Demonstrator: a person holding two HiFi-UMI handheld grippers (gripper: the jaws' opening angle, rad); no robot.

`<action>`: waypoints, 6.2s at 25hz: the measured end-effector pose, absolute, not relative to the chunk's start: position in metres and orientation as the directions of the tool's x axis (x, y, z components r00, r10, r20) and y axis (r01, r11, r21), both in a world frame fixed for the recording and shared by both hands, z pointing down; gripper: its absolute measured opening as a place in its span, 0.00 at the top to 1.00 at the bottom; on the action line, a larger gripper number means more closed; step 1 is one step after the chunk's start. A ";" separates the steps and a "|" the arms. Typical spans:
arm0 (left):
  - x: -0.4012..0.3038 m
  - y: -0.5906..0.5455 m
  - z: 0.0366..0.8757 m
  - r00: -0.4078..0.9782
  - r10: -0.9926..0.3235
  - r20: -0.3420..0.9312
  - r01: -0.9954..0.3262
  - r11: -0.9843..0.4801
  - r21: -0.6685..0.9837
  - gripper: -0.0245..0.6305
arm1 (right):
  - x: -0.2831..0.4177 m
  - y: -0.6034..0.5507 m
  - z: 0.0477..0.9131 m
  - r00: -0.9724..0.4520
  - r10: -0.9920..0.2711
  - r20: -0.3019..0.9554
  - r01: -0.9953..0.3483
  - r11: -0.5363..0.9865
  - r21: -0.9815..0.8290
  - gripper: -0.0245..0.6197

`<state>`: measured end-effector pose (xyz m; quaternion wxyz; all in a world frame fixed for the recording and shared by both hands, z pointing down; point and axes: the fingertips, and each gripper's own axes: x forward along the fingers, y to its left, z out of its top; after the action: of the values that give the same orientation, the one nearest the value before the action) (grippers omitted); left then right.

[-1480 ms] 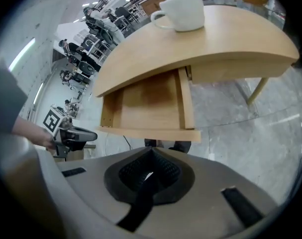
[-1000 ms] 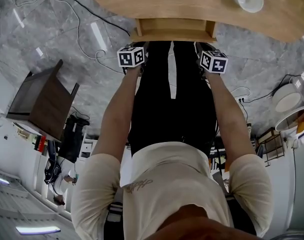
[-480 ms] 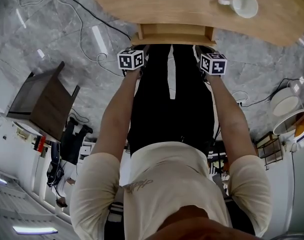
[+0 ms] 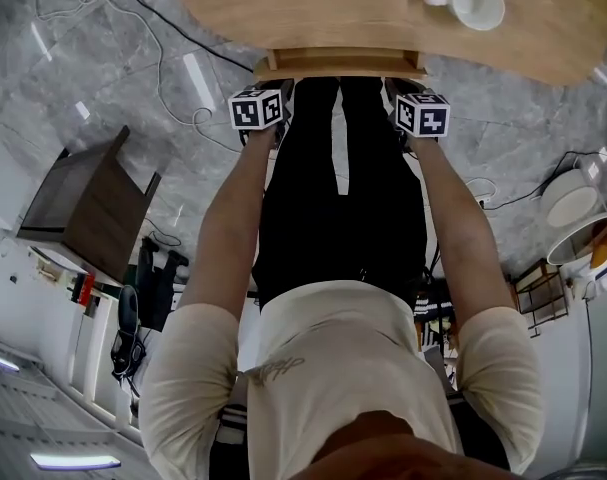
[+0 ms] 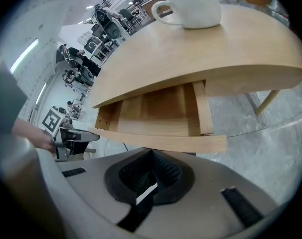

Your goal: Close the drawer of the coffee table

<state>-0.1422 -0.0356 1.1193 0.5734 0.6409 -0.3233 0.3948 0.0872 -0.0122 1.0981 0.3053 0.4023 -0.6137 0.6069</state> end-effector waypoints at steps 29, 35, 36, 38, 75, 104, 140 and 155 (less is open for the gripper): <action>-0.106 -0.123 1.121 0.493 0.003 0.870 -0.850 -0.209 0.483 0.96 | 0.097 -0.097 1.103 -0.505 -0.166 0.847 -0.856 -0.033 -0.517 0.97; -0.104 -0.123 1.121 0.512 0.017 0.859 -0.841 -0.192 0.505 0.96 | 0.099 -0.097 1.102 -0.507 -0.154 0.848 -0.853 -0.050 -0.519 0.97; -0.103 -0.122 1.121 0.522 0.031 0.852 -0.834 -0.189 0.518 0.96 | 0.100 -0.096 1.103 -0.509 -0.151 0.847 -0.852 -0.054 -0.521 0.97; -0.102 -0.121 1.120 0.539 0.051 0.841 -0.822 -0.183 0.539 0.96 | 0.102 -0.095 1.104 -0.517 -0.149 0.843 -0.847 -0.054 -0.529 0.97; -0.089 -0.103 0.855 0.521 0.011 0.853 -0.788 -0.377 0.487 0.96 | 0.143 -0.027 0.841 -0.467 -0.198 0.862 -0.883 0.056 -0.466 0.97; -0.092 -0.137 0.500 0.685 -0.416 0.598 -0.716 -0.535 0.448 0.96 | 0.065 -0.114 0.451 -0.590 -0.595 0.545 -0.802 0.507 -0.315 0.97; -0.078 -0.173 0.249 0.812 -0.551 0.194 -0.580 -0.800 0.156 0.96 | 0.027 -0.134 0.199 -0.540 -0.840 0.051 -0.839 0.533 -0.107 0.97; -0.054 -0.170 0.257 0.863 -0.467 0.191 -0.498 -0.851 0.167 0.96 | 0.033 -0.122 0.211 -0.505 -0.860 0.070 -0.861 0.497 -0.105 0.97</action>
<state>-0.0543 -0.1703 0.2573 0.1060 0.9594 -0.2514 0.0717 0.0333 -0.1220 0.2110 0.0042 0.4973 -0.8652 0.0632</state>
